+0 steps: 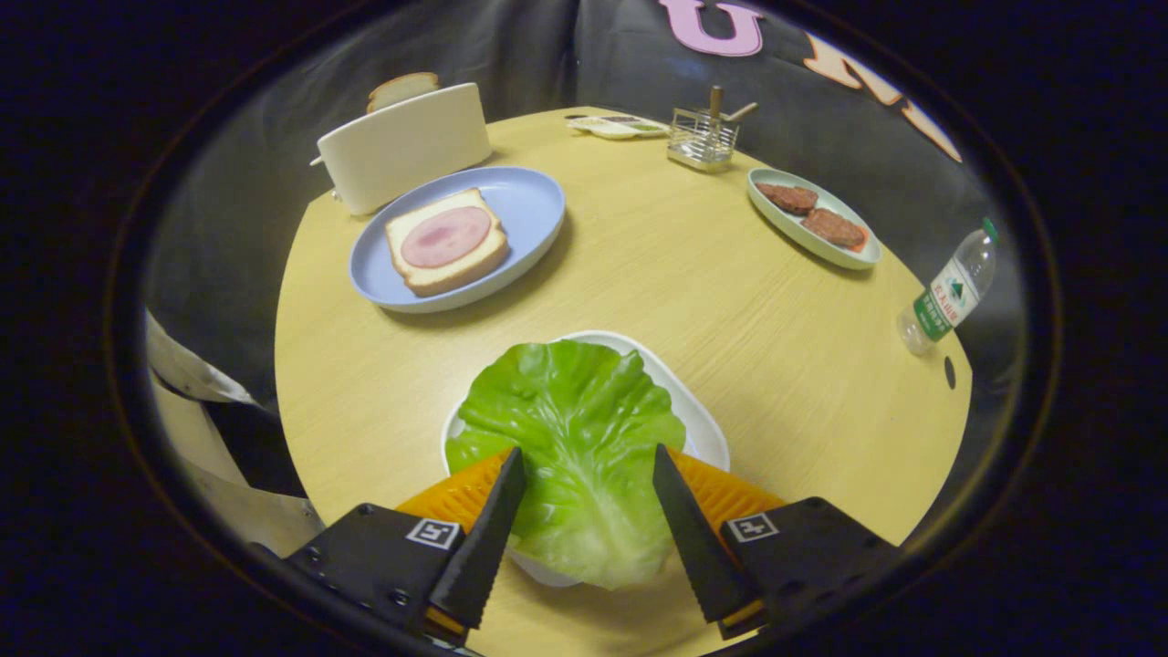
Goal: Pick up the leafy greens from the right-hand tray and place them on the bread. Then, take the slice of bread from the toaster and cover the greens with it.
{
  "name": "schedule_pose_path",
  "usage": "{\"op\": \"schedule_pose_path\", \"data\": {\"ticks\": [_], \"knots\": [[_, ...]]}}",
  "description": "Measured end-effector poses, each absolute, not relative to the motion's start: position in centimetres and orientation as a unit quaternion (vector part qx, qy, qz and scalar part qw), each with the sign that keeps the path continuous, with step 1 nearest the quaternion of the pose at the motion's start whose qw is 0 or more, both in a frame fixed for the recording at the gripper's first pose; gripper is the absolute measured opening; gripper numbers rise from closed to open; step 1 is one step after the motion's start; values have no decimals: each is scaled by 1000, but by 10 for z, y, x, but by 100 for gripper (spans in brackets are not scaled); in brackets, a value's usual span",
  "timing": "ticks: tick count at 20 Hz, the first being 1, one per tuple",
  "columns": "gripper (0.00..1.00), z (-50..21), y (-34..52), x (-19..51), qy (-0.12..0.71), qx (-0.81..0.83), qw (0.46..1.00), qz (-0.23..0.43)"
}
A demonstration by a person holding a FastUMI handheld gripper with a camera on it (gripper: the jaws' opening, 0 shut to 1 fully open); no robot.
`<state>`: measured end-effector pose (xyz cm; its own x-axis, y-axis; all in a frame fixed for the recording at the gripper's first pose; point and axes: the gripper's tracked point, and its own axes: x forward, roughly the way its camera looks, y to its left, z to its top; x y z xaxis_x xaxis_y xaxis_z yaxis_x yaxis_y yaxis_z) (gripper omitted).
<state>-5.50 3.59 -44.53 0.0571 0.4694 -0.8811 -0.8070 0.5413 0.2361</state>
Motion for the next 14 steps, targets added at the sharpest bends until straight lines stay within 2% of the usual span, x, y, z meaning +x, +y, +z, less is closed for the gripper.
{"op": "schedule_pose_path", "data": {"ticks": [8, 14], "knots": [[16, -440, 42, -67, 531, -160, 702, 447], [15, -424, 51, -76, 507, -177, 707, 460]]}}
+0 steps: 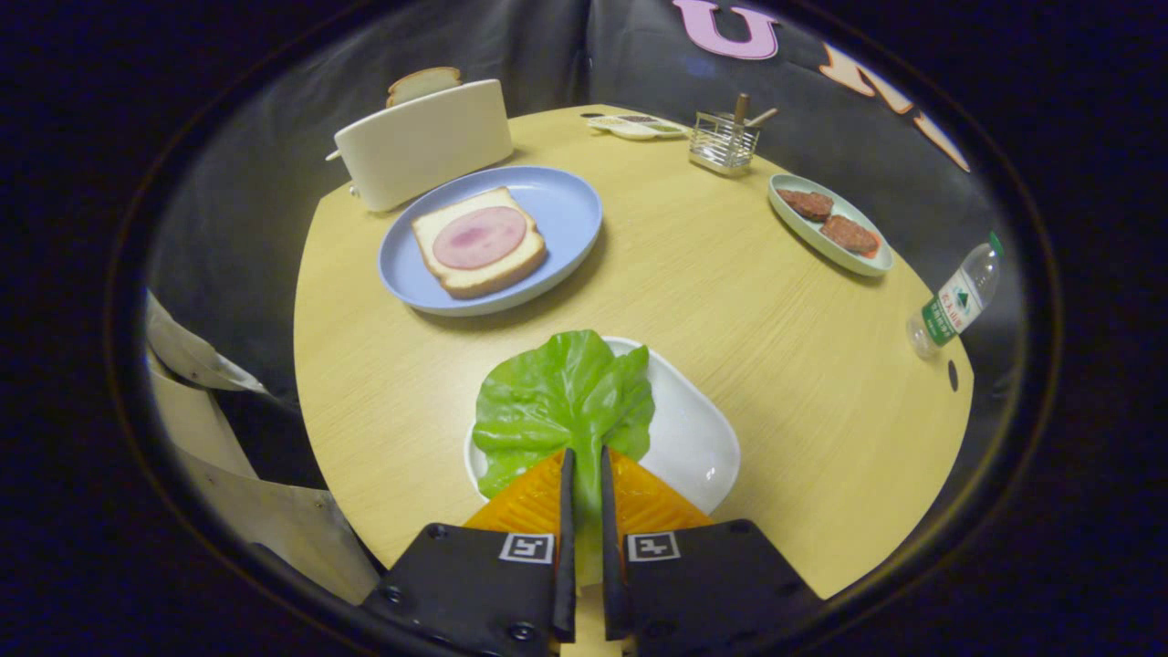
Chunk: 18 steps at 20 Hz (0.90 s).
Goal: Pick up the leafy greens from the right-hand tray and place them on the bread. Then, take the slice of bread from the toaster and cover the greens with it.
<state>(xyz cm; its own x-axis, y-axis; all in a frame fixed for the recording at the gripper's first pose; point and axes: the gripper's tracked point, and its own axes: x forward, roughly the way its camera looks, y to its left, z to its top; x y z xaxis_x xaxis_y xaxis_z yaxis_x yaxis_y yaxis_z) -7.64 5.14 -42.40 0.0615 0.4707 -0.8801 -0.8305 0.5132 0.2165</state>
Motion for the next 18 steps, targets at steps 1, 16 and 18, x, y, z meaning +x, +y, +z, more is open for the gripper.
{"op": "schedule_pose_path", "data": {"ticks": [1, 16, 18], "knots": [[15, -420, 54, -76, 504, -174, 709, 461], [15, -342, 101, -58, 451, -166, 749, 456], [15, -338, 113, -58, 446, -167, 749, 460]]}}
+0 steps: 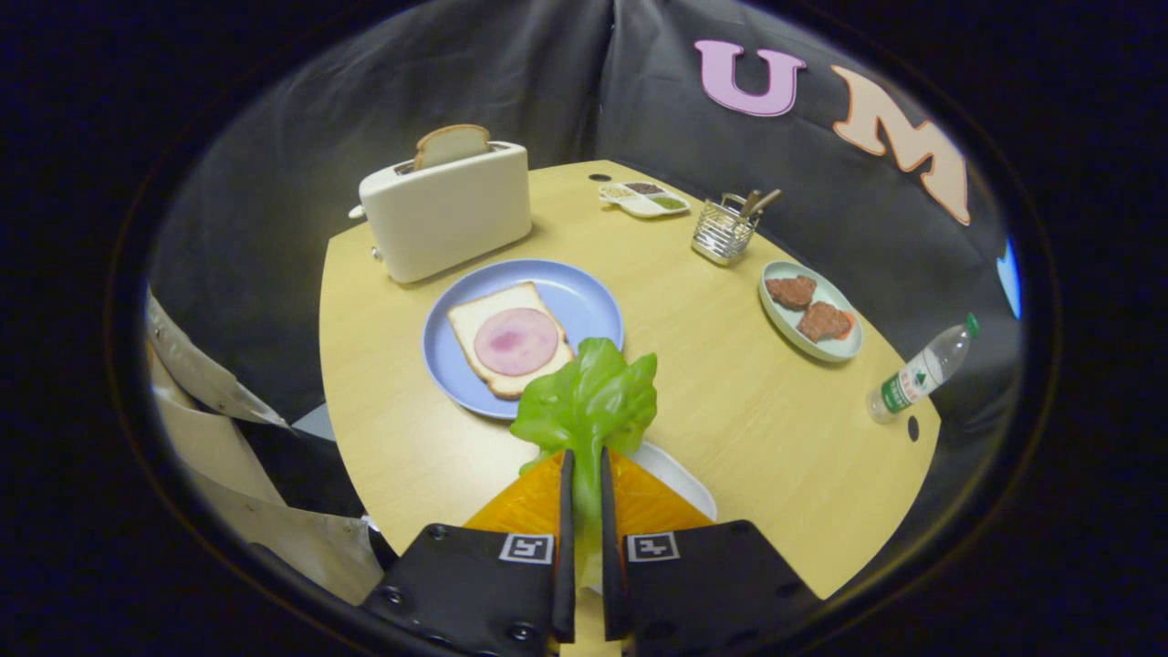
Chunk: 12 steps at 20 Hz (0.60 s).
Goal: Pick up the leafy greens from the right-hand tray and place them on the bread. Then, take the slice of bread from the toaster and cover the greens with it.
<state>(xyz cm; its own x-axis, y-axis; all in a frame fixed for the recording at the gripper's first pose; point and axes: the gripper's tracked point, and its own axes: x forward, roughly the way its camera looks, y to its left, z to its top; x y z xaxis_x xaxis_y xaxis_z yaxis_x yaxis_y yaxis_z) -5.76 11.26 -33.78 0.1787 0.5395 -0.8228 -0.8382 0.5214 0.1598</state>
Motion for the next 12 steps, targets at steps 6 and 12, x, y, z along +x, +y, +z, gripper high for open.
{"op": "schedule_pose_path", "data": {"ticks": [6, 12], "knots": [[15, -327, 153, -54, 434, -164, 748, 474], [15, -329, 192, -57, 431, -162, 739, 492]]}}
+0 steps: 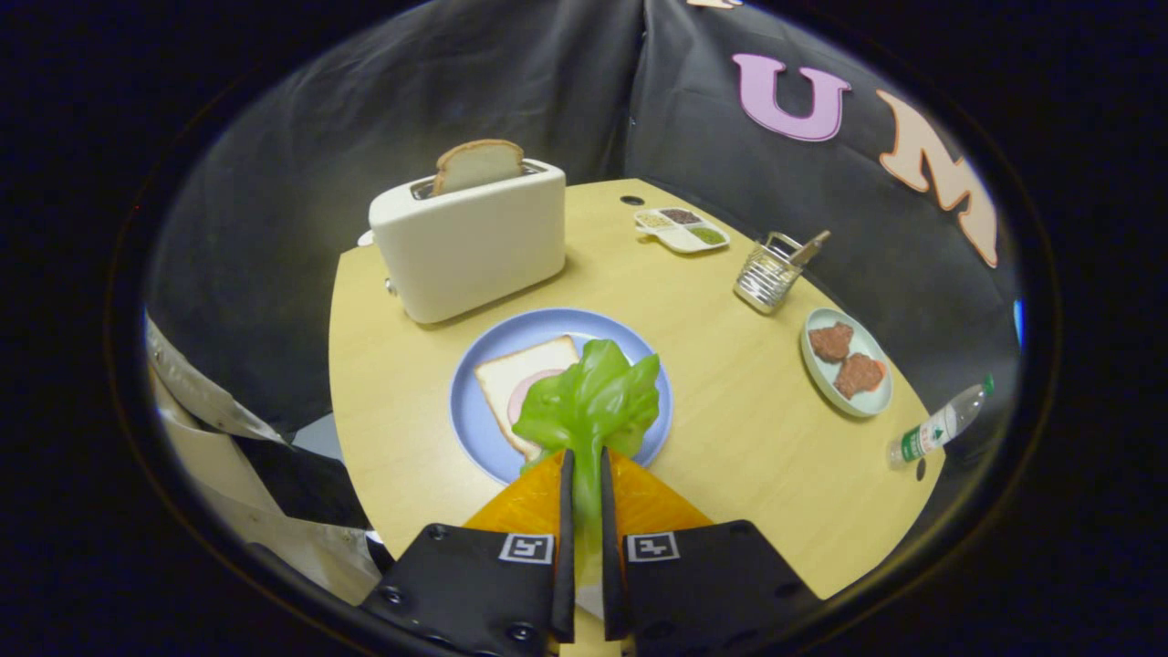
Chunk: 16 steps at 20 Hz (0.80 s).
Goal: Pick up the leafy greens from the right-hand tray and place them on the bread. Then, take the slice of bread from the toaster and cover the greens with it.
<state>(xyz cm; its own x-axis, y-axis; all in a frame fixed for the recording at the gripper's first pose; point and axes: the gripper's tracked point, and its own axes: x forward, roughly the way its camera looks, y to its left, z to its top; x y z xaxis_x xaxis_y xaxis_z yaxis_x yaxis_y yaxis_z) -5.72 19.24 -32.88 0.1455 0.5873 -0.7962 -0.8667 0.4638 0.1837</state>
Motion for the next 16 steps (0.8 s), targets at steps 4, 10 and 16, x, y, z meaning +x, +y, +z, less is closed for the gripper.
{"op": "schedule_pose_path", "data": {"ticks": [4, 10, 16], "knots": [[15, -332, 221, -63, 430, -158, 731, 506], [15, -340, 254, -76, 435, -166, 712, 526], [15, -358, 274, -79, 445, -171, 700, 532]]}}
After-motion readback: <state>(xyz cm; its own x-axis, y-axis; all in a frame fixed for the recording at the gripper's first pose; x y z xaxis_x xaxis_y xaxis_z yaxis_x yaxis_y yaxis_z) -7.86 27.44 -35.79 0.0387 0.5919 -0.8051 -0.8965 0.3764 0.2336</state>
